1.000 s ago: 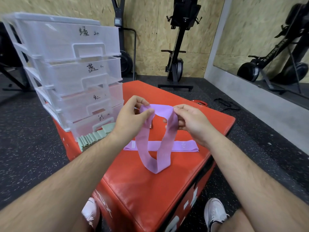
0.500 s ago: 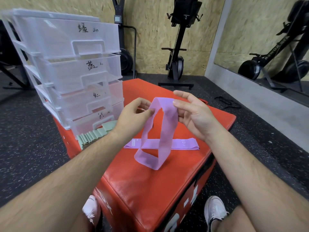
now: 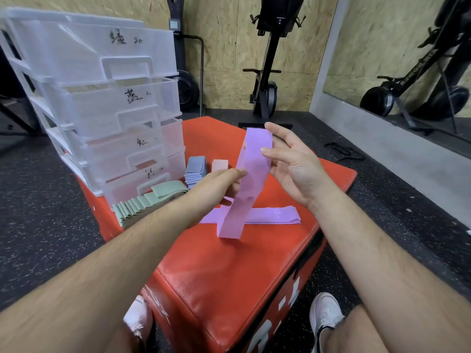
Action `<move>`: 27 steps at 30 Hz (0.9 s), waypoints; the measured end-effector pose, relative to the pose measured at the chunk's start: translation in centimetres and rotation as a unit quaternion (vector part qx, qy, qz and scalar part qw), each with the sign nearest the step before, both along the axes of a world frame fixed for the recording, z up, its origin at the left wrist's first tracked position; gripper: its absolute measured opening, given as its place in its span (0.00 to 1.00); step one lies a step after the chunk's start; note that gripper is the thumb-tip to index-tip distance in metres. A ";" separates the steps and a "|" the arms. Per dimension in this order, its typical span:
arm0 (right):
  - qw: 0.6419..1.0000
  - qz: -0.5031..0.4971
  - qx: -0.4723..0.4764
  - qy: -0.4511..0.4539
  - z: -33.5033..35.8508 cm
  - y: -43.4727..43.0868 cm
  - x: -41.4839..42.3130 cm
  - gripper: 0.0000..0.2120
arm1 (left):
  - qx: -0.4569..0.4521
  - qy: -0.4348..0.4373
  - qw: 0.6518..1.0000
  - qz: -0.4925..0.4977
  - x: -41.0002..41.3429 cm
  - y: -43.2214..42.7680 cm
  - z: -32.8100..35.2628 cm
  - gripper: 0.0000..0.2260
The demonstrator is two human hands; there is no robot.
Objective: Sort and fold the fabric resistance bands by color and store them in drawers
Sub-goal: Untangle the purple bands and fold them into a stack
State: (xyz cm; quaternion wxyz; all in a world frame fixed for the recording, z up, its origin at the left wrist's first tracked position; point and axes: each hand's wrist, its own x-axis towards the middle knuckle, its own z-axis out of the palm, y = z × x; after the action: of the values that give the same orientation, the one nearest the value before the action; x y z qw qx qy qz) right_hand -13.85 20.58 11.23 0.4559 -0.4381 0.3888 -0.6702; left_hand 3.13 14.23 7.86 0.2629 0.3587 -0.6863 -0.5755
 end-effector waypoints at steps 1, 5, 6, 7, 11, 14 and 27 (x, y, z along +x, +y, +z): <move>1.000 -0.003 -0.001 -0.003 -0.1 0.0 -0.2 0.26 | 0.016 0.005 1.000 -0.006 0.0 0.0 0.0 0.18; 0.999 -0.027 0.020 -0.002 -0.2 -0.1 -0.7 0.28 | -0.006 0.027 1.000 -0.015 0.5 -0.1 0.1 0.11; 0.999 -0.030 0.031 0.003 -0.3 -0.2 -0.9 0.27 | -0.006 0.047 0.999 -0.009 0.5 -0.1 0.2 0.12; 0.998 -0.030 0.047 0.006 -0.4 -0.3 -1.0 0.26 | -0.001 0.078 0.997 0.004 0.4 0.0 0.4 0.15; 0.991 -0.001 0.131 0.040 -0.7 -0.1 -1.0 0.20 | -0.027 0.166 0.985 0.037 0.5 -0.1 1.3 0.19; 0.986 0.024 0.145 0.078 -0.6 0.2 -1.0 0.19 | -0.092 0.118 0.988 0.049 0.8 0.0 1.4 0.14; 0.894 -0.094 0.052 0.435 -2.2 0.0 -0.2 0.22 | -0.243 0.078 0.957 0.137 0.7 0.3 1.4 0.02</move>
State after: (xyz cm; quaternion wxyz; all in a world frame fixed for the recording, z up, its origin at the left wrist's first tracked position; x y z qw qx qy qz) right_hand -14.01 20.53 9.03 0.1985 -0.6229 0.6215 -0.4316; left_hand 3.82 14.49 9.23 0.4716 0.3286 -0.7268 -0.3760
